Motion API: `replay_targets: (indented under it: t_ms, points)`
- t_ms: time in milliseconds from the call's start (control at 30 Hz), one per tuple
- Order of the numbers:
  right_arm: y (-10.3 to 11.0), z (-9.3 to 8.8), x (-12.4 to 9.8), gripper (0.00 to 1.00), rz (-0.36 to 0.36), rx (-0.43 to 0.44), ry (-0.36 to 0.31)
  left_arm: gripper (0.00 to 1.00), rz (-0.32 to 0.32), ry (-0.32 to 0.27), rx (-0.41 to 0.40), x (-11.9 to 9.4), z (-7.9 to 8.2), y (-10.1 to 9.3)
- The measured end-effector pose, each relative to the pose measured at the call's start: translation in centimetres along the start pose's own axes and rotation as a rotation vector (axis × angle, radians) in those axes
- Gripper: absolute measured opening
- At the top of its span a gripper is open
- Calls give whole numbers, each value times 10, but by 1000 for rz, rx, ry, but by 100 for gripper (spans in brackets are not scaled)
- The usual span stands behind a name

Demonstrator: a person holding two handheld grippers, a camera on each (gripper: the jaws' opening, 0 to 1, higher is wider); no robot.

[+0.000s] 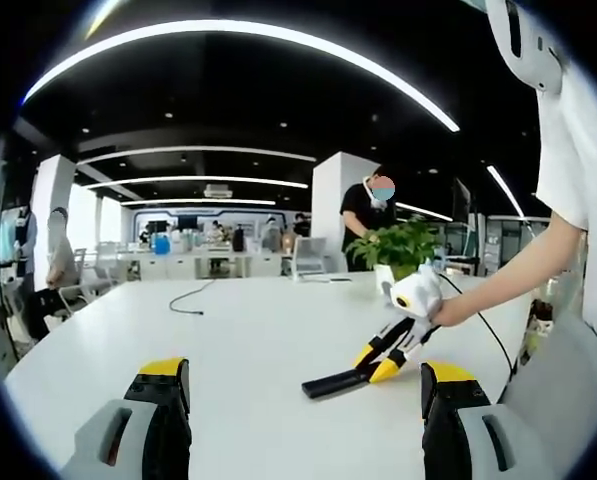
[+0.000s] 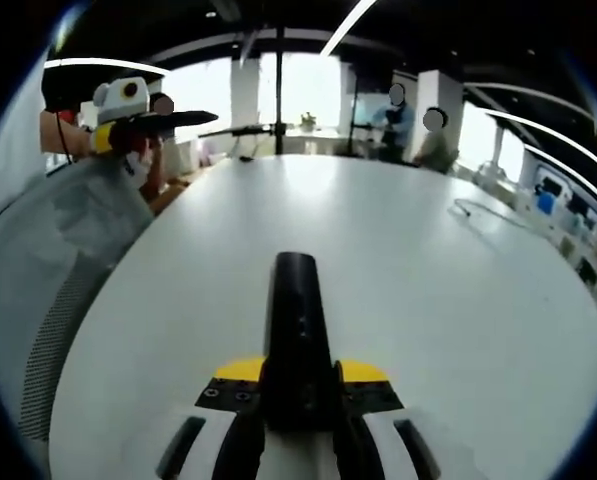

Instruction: Press the specified remote control buttons in sequence, fully releasing each button before pressing the next.

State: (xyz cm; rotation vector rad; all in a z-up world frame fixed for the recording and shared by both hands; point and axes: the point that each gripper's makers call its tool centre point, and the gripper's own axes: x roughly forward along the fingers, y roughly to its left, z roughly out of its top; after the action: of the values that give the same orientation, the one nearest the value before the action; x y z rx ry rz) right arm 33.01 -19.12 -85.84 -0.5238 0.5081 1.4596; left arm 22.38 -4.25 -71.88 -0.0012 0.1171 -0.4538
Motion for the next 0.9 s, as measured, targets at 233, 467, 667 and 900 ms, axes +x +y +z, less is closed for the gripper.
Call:
replay_targets:
  t_ms: [233,467,667,900]
  points:
    - [-9,-1,-1,23,-17,28,16,100,1,19,11,1,-3,0]
    - [-13,-2,-1,23,-9,19,30,100,1,29,16,1,-5,0]
    - [-20,-3,-1,25,-26,28,47,100,7,30,17,1,-5,1]
    - [-21,-3,-1,25,-28,35,49,100,4,41,19,1,-7,0]
